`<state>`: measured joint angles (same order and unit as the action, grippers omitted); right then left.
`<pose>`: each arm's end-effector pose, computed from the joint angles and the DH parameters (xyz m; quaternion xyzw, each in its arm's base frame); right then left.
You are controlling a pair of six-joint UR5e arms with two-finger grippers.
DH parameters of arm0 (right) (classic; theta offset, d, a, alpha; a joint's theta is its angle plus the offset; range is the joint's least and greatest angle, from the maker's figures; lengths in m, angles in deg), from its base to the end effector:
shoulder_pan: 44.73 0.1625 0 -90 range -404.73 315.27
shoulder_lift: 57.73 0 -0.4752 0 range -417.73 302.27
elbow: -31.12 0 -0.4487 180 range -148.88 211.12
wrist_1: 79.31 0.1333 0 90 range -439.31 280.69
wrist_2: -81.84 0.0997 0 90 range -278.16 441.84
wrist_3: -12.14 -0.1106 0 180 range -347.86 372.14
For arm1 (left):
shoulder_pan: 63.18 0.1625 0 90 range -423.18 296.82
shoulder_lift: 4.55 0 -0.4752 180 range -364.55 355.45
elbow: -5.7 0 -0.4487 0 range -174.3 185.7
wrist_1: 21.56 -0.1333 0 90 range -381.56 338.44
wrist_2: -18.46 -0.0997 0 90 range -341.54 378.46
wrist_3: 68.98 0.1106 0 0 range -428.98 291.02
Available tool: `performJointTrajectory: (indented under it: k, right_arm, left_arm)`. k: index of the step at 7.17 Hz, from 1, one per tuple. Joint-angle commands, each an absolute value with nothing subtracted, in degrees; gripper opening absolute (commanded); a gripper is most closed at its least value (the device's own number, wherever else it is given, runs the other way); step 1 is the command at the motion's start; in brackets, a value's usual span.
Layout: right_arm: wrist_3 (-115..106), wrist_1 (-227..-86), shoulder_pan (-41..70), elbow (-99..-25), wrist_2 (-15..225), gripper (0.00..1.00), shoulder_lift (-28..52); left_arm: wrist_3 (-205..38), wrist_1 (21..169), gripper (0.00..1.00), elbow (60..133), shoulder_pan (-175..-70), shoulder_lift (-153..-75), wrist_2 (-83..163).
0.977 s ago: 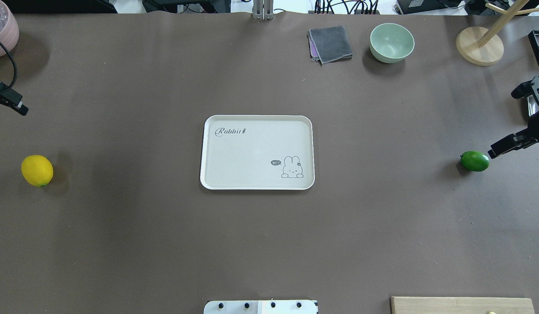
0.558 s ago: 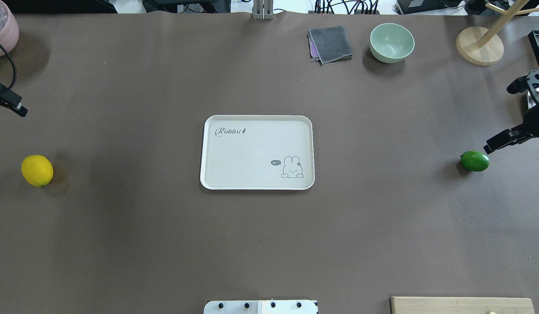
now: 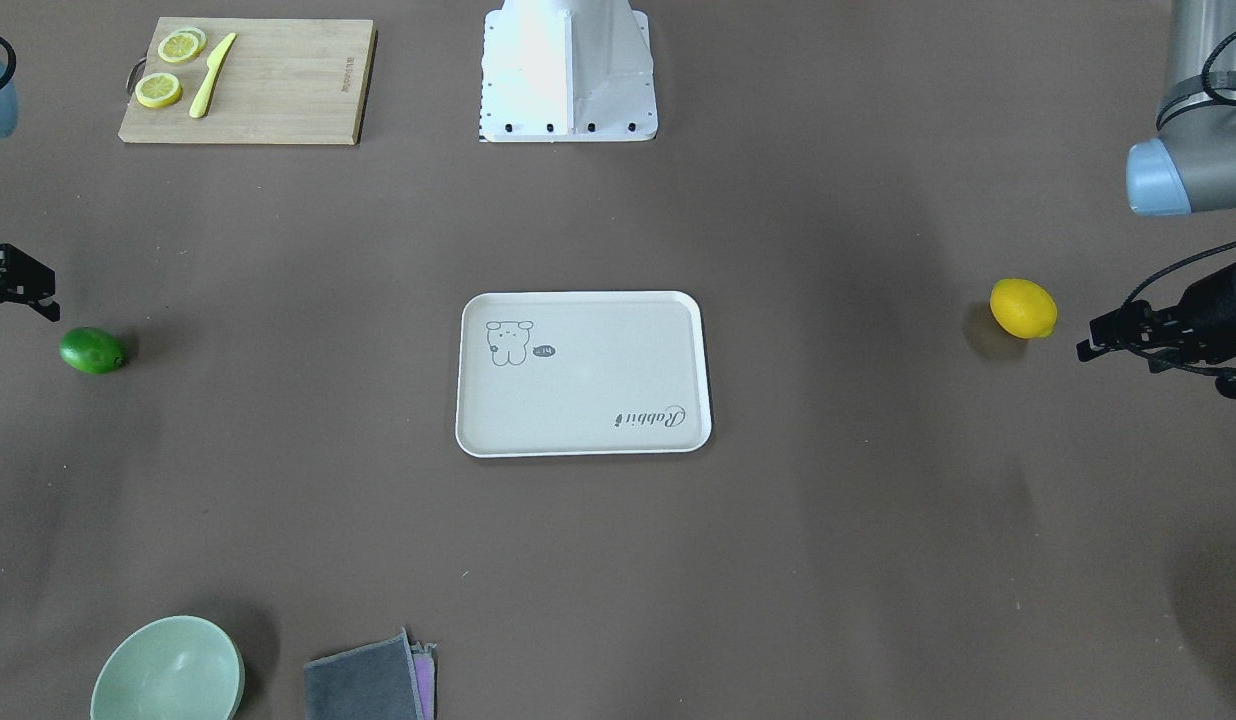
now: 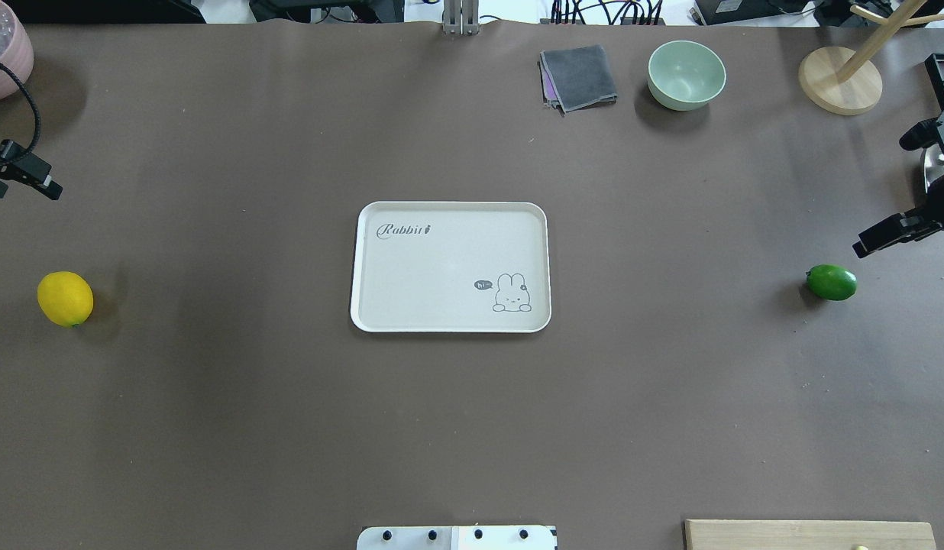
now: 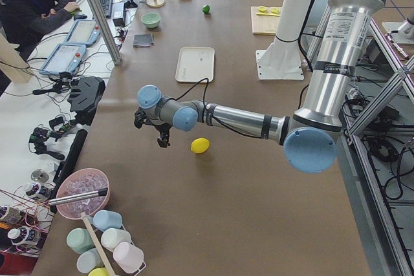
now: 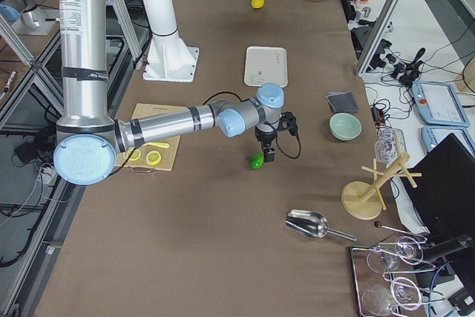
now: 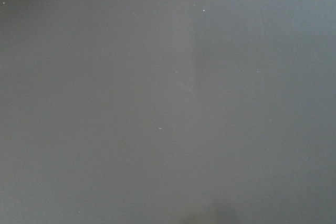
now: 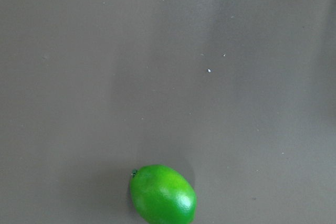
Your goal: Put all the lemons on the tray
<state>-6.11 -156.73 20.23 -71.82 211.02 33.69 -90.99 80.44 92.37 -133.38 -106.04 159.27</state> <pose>-0.1770 -0.5287 0.5855 0.0619 -0.3773 -0.1244 0.9156 0.1776 -0.6338 0.5957 -0.0030 0.4510 0.0579 0.8906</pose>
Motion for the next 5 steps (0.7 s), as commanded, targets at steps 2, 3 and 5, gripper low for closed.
performJointTrajectory:
  k: [2, 3, 5]
  right_arm:
    - [-6.1, -156.7, 20.3, -72.1, 211.2, 1.0, 34.0]
    - [-6.1, -156.6, 20.3, -72.0, 211.2, 1.0, 34.0]
    - [-6.1, -156.5, 20.3, -72.1, 211.2, 1.0, 34.0]
  left_arm:
    - [-97.7, 80.0, 1.0, 95.4, -130.8, -100.5, 158.6]
    - [-100.3, 80.0, 1.0, 96.5, -130.3, -99.4, 158.7]
    - [-106.4, 80.1, 1.0, 97.2, -128.6, -99.3, 159.2]
